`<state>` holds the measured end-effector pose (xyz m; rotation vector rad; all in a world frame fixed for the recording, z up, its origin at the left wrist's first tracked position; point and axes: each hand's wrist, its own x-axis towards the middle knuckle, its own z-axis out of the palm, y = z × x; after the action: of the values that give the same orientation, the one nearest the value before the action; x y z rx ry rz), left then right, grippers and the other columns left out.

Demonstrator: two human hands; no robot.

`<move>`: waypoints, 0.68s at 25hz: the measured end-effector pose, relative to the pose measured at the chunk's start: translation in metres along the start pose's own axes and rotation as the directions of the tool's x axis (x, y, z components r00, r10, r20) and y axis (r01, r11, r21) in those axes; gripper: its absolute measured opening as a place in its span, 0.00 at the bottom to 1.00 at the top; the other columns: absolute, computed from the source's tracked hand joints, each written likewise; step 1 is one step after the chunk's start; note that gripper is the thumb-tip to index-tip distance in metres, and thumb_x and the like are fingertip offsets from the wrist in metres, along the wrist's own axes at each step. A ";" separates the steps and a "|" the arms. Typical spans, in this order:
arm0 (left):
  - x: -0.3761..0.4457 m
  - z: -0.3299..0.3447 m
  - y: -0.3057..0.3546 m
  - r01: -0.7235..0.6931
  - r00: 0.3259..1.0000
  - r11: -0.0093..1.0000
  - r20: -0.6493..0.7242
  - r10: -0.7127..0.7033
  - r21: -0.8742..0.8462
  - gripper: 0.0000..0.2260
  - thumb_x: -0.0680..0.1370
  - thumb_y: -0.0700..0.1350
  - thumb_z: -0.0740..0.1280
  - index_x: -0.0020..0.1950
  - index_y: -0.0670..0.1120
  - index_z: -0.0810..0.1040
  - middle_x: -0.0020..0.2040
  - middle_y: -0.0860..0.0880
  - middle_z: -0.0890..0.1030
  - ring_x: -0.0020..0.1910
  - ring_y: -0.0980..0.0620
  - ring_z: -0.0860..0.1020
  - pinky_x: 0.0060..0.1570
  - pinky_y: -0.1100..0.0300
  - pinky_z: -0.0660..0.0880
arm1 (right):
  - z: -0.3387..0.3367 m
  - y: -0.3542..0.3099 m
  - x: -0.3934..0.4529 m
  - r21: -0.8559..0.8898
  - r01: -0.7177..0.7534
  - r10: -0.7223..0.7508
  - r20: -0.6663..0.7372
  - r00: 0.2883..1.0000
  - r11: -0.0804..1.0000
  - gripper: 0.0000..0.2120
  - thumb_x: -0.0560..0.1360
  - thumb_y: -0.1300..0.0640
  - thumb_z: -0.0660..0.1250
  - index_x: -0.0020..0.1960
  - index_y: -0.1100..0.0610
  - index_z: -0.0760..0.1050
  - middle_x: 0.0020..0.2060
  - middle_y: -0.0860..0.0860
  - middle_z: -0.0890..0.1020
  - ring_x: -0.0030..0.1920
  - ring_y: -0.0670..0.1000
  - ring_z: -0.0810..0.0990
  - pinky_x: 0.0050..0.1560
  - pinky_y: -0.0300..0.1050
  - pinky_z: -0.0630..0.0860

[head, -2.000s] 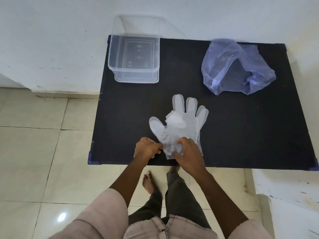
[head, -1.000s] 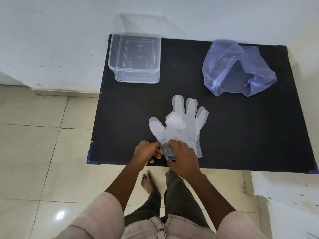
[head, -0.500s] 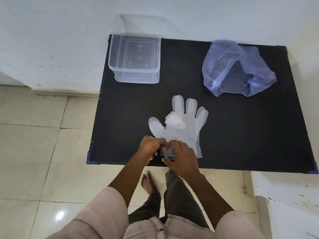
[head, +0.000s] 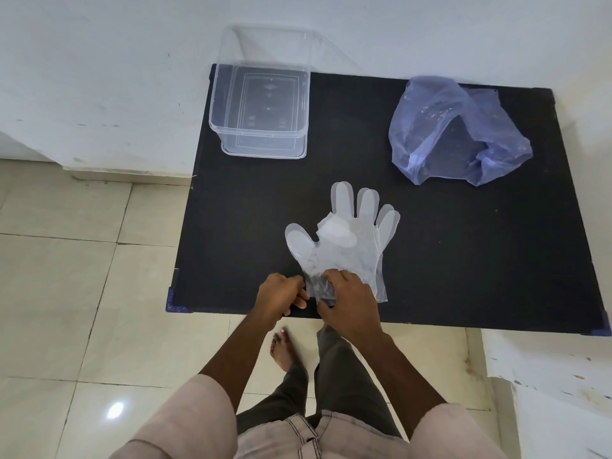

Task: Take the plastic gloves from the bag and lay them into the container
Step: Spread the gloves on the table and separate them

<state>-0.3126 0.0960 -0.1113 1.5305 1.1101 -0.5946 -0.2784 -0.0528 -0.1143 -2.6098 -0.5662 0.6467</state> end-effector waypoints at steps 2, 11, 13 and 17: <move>0.002 0.001 0.001 0.011 1.000 0.999 0.017 -0.010 -0.052 0.14 0.75 0.44 0.64 0.42 0.35 0.84 0.29 0.46 0.82 0.15 0.59 0.69 0.18 0.68 0.62 | 0.001 0.001 0.000 0.009 0.000 0.000 0.009 1.000 1.000 0.26 0.72 0.46 0.70 0.66 0.54 0.70 0.63 0.52 0.78 0.62 0.53 0.76 0.65 0.47 0.69; 0.006 0.004 0.012 0.022 1.000 0.999 -0.020 -0.021 0.031 0.08 0.69 0.46 0.73 0.31 0.45 0.81 0.25 0.50 0.79 0.22 0.54 0.67 0.24 0.64 0.65 | 0.003 0.001 0.000 0.023 0.017 -0.016 -0.013 1.000 1.000 0.27 0.71 0.46 0.71 0.66 0.55 0.71 0.62 0.53 0.79 0.62 0.55 0.76 0.65 0.49 0.69; 0.005 0.004 0.015 0.032 0.999 0.999 -0.023 -0.032 0.008 0.06 0.68 0.44 0.73 0.33 0.43 0.81 0.26 0.49 0.79 0.21 0.54 0.65 0.22 0.65 0.63 | 0.004 0.001 0.000 0.022 0.014 -0.013 -0.014 1.000 1.000 0.27 0.71 0.44 0.71 0.65 0.54 0.71 0.61 0.53 0.79 0.61 0.54 0.77 0.65 0.50 0.69; -0.002 0.007 0.025 0.050 0.998 0.992 0.029 -0.047 -0.119 0.06 0.69 0.42 0.72 0.33 0.42 0.80 0.27 0.49 0.77 0.21 0.54 0.62 0.23 0.65 0.58 | 0.003 0.002 0.001 0.020 -0.017 0.018 -0.009 1.000 1.000 0.23 0.72 0.41 0.68 0.62 0.53 0.73 0.59 0.51 0.80 0.59 0.53 0.77 0.63 0.52 0.72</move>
<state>-0.2903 0.0897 -0.0999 1.3927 1.1455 -0.5692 -0.2782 -0.0533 -0.1183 -2.6003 -0.5318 0.6417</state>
